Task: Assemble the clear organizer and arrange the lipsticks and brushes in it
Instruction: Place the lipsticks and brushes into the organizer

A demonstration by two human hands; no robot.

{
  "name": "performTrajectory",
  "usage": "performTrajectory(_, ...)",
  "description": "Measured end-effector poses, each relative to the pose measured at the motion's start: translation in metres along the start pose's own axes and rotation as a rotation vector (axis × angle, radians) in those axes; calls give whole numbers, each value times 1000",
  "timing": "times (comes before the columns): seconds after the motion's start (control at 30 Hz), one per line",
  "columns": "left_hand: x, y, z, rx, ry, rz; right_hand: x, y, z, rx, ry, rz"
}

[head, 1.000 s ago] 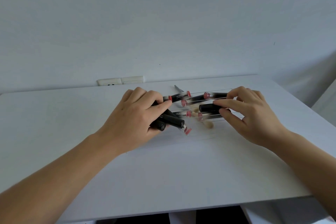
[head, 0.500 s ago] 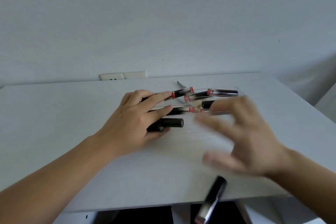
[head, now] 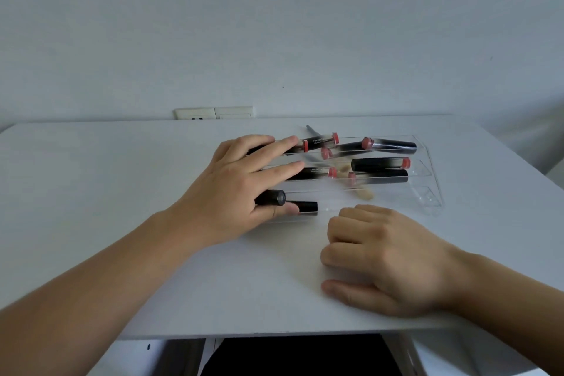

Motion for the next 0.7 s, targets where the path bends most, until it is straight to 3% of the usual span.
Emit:
performTrajectory(0.43, -3, 1, -4, 58, 57, -21, 10, -7, 43, -98, 244, 392)
performTrajectory(0.57, -3, 2, -7, 99, 116, -25, 9, -3, 54, -233, 271, 421)
performTrajectory(0.7, -5, 4, -13, 197, 181, -34, 7, -2, 57, -324, 243, 339)
Point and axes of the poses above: each hand's wrist, its own y-axis away from the middle knuckle, its own x-axis out of the back of the hand, z = x × y, the point moved 4 cm from there along -y, towards the middle knuckle, and after that the axes turned 3 degrees about -y, right-handed, at the moved point
